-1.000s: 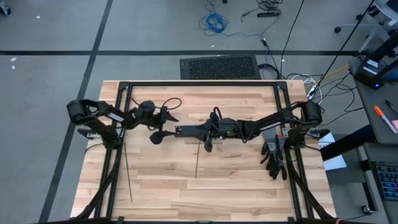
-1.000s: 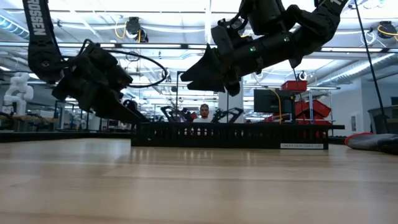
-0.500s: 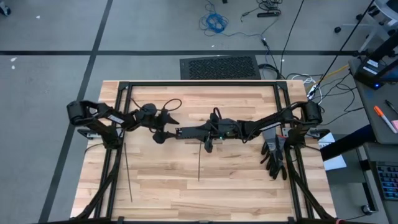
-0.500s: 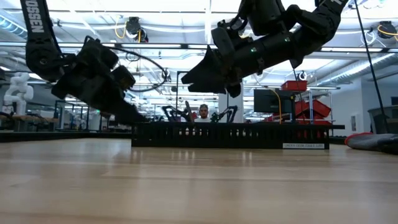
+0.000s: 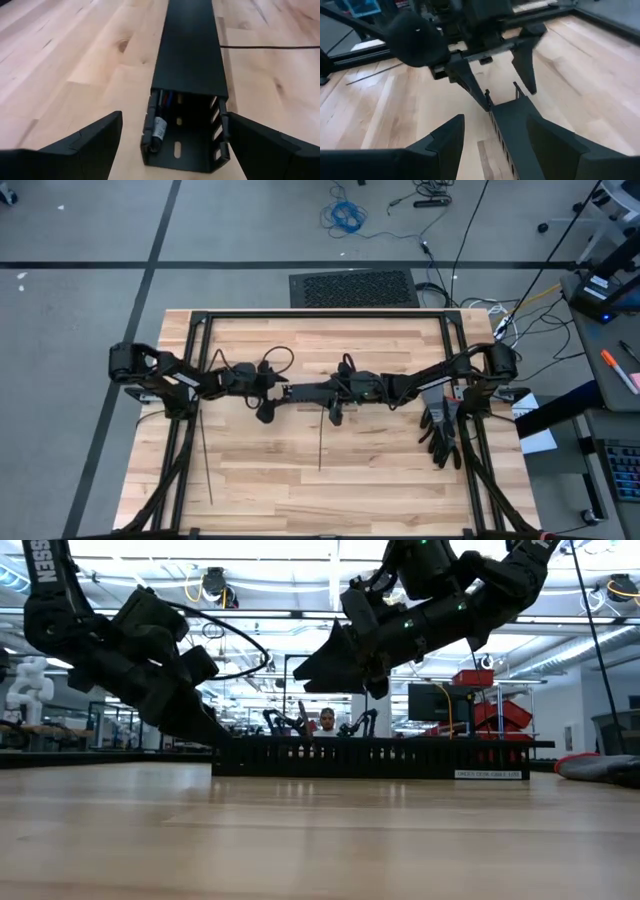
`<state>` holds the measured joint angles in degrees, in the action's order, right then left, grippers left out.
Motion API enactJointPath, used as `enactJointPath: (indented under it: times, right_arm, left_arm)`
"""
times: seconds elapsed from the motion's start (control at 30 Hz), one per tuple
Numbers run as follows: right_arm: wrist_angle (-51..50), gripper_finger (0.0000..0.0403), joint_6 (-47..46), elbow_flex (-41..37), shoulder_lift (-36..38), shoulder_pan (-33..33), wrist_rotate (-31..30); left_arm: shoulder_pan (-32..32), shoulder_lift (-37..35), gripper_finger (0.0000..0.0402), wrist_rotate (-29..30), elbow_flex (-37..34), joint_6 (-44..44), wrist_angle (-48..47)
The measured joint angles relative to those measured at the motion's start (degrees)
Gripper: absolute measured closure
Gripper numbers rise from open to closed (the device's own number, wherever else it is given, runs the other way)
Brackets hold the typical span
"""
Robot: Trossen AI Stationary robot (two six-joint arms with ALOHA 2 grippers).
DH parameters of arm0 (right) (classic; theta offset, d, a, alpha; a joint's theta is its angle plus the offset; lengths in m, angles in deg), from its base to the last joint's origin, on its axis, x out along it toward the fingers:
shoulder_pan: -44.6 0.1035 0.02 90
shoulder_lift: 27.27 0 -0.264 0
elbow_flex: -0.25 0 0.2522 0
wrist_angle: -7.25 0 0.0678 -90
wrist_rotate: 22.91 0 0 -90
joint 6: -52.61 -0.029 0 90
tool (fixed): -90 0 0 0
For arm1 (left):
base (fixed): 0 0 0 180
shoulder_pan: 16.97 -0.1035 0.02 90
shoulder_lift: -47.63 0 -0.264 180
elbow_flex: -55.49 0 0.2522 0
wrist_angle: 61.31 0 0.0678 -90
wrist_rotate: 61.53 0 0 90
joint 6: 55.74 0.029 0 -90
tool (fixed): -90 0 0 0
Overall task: Ziptie cables
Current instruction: Close the black cable duct with the cable duct cover
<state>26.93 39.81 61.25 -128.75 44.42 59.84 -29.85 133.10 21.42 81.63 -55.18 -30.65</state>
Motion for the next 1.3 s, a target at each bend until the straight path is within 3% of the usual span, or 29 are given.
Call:
enactJointPath:
  times: [0.33,0.83,0.93,1.17,1.3]
  right_arm:
    - [2.21,0.0242,-4.0,5.66,-11.92,-2.25,0.61]
    - [1.47,0.0271,-2.39,7.77,-11.43,-4.23,1.24]
    - [1.44,0.0294,-2.07,7.77,-11.46,-4.91,1.46]
    - [1.19,0.0392,-1.39,7.77,-11.69,-5.49,1.66]
    - [1.08,0.04,-1.55,7.77,-11.69,-5.47,1.66]
  left_arm:
    - [0.01,1.16,0.0057,0.45,0.04,0.17,0.51]
    - [0.01,4.94,0.0102,1.63,-0.17,1.36,-0.66]
    - [0.01,4.96,0.0103,1.72,-0.17,1.53,-0.61]
    - [0.01,5.01,0.0103,1.93,-0.17,1.53,-0.23]
    - [0.01,5.01,0.0108,1.98,-0.17,1.51,0.0]
